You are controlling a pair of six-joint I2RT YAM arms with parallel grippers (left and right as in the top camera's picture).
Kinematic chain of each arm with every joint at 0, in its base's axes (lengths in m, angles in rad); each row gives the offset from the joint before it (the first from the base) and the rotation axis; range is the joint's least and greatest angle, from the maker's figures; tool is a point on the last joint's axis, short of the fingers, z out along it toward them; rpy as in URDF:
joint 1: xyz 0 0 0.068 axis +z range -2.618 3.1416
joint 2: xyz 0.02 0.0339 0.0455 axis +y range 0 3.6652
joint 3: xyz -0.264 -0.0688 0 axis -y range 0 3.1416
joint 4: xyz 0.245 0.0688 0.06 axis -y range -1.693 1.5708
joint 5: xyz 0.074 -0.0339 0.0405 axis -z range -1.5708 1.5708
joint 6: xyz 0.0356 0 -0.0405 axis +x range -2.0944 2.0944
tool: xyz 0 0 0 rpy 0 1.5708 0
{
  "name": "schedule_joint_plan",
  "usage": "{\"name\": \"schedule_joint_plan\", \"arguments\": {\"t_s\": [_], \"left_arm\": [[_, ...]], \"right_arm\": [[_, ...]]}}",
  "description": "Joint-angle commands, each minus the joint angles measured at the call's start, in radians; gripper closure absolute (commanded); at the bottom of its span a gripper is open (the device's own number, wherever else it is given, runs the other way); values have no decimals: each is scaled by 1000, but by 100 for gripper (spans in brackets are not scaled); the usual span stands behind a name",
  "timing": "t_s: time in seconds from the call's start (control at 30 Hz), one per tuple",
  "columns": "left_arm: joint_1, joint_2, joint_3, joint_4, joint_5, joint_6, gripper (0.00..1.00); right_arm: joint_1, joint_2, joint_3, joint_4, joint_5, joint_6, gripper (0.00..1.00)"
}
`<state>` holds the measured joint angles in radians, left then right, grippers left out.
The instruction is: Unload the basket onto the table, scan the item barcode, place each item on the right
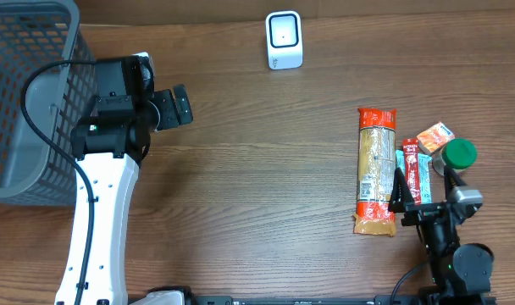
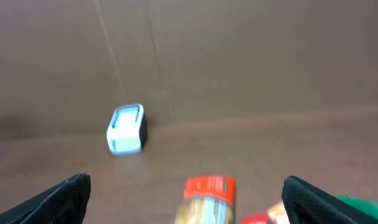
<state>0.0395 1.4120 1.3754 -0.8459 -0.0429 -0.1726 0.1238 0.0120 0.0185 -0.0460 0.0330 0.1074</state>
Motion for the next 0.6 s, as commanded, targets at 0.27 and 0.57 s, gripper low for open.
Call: {"name": "schedule_joint_plan", "arguments": {"t_s": [0.27, 0.57], "left_arm": [[-1, 6, 5, 0, -12, 13, 0], [-1, 6, 5, 1, -12, 13, 0]], "right_arm": [[-3, -9, -11, -35, -5, -30, 0], [-3, -9, -11, -35, -5, -30, 0]]}}
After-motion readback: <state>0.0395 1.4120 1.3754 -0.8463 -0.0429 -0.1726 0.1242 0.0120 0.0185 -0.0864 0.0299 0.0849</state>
